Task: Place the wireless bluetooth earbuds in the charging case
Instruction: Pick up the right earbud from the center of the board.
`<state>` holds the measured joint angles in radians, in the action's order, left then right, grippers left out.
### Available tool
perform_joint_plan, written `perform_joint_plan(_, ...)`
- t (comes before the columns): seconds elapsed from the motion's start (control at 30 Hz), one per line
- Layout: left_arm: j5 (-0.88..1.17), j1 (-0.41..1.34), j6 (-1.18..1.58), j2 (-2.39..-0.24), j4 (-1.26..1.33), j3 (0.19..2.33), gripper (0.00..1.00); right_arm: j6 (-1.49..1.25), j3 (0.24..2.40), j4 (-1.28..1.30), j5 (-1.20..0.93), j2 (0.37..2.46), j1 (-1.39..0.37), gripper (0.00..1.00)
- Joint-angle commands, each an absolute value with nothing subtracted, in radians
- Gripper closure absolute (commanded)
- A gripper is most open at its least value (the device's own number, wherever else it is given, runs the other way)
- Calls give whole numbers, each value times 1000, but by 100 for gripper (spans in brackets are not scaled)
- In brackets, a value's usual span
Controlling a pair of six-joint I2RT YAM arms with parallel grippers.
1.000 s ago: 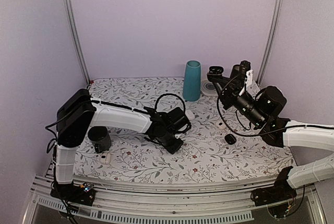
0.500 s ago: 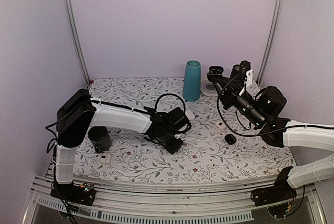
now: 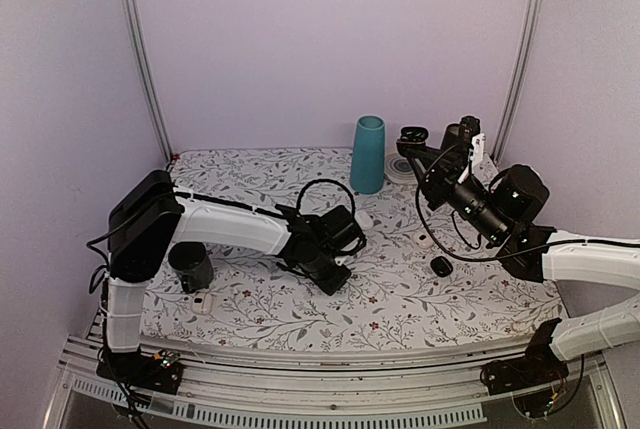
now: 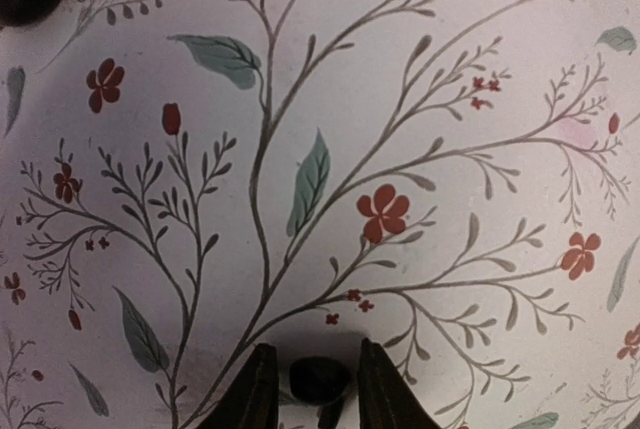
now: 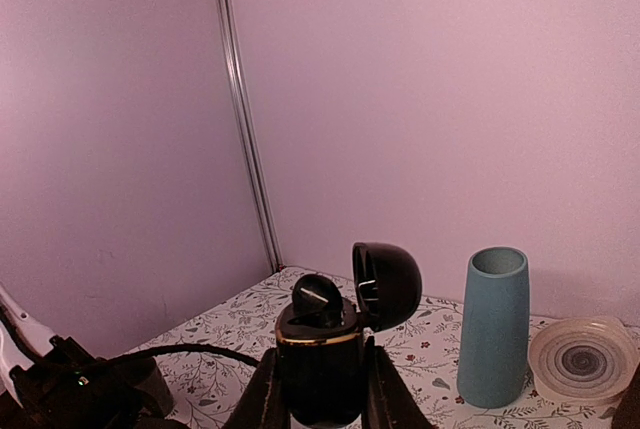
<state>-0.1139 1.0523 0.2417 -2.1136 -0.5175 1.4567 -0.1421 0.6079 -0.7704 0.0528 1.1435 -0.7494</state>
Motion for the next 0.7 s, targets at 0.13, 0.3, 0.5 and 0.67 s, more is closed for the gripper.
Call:
perform_joint_plan(0.13, -104, 1064, 244, -2100, -560, 1430, 72, -158, 613, -782, 57, 1135, -744, 97)
perform_joint_plan(0.3, -97, 1064, 242, -2098, -561, 1427, 76, -158, 613, -784, 56, 1140, -743, 97)
perform_joint_plan(0.5, -91, 1064, 241, -2099, -560, 1429, 84, -158, 614, -784, 55, 1144, -742, 97)
perform_joint_plan(0.67, -93, 1063, 240, -2104, -554, 1437, 89, -157, 616, -784, 54, 1144, -743, 97)
